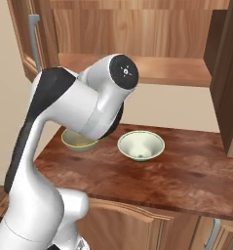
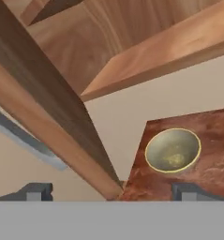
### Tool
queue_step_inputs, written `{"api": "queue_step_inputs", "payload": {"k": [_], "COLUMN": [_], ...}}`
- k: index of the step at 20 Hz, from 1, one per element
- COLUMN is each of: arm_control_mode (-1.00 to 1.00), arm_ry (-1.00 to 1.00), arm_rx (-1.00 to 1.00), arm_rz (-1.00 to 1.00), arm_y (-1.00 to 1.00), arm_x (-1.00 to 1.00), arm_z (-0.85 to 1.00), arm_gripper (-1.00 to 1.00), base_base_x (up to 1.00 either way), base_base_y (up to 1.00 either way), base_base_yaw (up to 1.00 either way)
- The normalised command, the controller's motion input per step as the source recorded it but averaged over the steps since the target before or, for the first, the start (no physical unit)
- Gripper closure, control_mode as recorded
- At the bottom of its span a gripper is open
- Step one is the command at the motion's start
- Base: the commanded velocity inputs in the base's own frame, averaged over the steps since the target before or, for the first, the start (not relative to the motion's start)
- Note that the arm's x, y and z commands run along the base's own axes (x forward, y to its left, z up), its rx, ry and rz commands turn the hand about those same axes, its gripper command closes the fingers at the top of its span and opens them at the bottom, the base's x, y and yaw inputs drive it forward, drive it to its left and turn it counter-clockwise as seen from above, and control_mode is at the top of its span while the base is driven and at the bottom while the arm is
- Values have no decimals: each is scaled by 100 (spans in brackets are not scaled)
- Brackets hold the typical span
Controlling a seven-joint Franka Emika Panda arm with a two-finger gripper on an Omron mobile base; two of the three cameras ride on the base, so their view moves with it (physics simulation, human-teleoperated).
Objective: Open the cabinet. Pick the bowls from the counter and place them in the cabinet. Then close the cabinet.
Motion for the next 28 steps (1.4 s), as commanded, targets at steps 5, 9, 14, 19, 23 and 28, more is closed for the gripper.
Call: {"api": "queue_step_inputs", "payload": {"k": [5,9,14,19,23,28], "arm_control_mode": [-100,-100,-100,-100,-100,-100], "arm_ry": [0,0,0,0,0,-2], "arm_rx": [17,16,6,0,0,0], "arm_rz": [15,11,15,21,20,13], "arm_y": [9,29,48,81,87,81], "arm_x": [64,43,7,-25,-33,-32], "arm_z": [-10,0,0,0,0,0], "arm_gripper": [-100,-100,-100,-100,-100,-100], "base_base_x": [0,0,0,0,0,0], "base_base_y": [0,0,0,0,0,0], "base_base_yaw": [0,0,0,0,0,0]}}
